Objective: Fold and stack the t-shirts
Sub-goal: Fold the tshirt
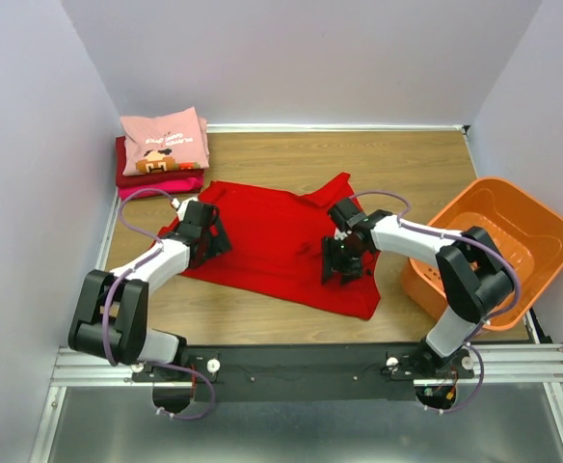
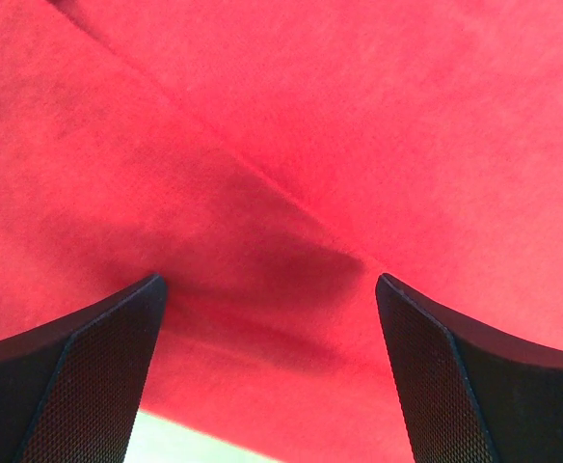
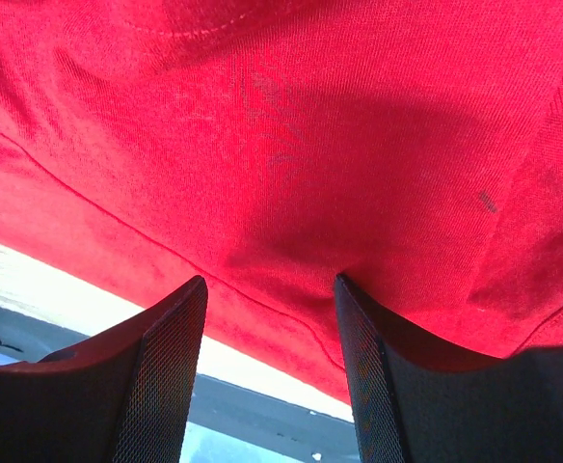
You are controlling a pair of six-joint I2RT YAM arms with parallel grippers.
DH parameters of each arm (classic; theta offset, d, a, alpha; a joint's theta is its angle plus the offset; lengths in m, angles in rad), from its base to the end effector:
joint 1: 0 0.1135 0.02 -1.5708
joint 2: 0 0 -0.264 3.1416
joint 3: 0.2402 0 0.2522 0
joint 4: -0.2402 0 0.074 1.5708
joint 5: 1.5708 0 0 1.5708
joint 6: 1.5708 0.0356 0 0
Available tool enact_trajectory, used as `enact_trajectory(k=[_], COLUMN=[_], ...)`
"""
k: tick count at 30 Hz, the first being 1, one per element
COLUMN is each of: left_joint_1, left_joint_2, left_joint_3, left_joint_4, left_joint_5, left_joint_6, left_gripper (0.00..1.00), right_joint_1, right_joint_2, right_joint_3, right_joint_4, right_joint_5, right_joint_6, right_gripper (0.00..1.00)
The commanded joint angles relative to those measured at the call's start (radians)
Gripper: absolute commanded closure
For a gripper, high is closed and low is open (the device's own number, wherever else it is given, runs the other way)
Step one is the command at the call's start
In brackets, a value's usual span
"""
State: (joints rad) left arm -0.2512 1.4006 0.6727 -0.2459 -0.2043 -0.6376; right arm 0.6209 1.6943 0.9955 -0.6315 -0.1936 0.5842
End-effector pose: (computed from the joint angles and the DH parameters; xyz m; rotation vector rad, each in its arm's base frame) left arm 0.2529 -0.0575 0.1655 -0.5610 2.4542 -0.1000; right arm 0.2438 0.1828 0.1580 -0.0908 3.0191 0.4485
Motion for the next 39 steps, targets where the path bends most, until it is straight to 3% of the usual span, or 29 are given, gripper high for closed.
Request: enact_trajectory(k=[1,8,14,20,28,33,39], left_joint_1=[-0.002,-0.002,-0.002,-0.002,-0.002,-0.011,-0.013], left_joint_2=[-0.072,-0.028,0.104,0.192,0.175,0.069,-0.051], left_joint_3=[0.025,0.249,0.291,0.226,0.093,0.005,-0.096], left_joint_4=[-0.145,-0.152,-0.031,0.062,0.135,0.138,0.083], left_joint_5=[-0.029,-0.064,-0.011,0.061,0.060,-0.023,-0.014], left_joint_6=[-0.030,0.029,0.052,0.042,0.044,0.041,-0.019], left_gripper=[0.03,0.03,0.03,0.03,0.05,0.04,0.04], right_joint_1=[0.007,0.007,0.007,0.007,0.007,0.007,0.007], right_joint_2=[0.019,-0.009,0.067,0.130,0.113,0.065,0.016], right_joint_3=[-0.019,0.165,0.229,0.186,0.069,-0.020,-0.083], right_joint_4=[-0.091,-0.134,-0.103,-0.040,-0.008,-0.008,-0.013], right_joint_5=[0.011,0.049,0.157,0.151,0.115,0.060,0.003], right_joint_6=[-0.001,-0.014,-0.026,-0.026,0.016,0.029,0.048], right_gripper=[0.37,0.36,0.37,0.37,0.37,0.37,0.37])
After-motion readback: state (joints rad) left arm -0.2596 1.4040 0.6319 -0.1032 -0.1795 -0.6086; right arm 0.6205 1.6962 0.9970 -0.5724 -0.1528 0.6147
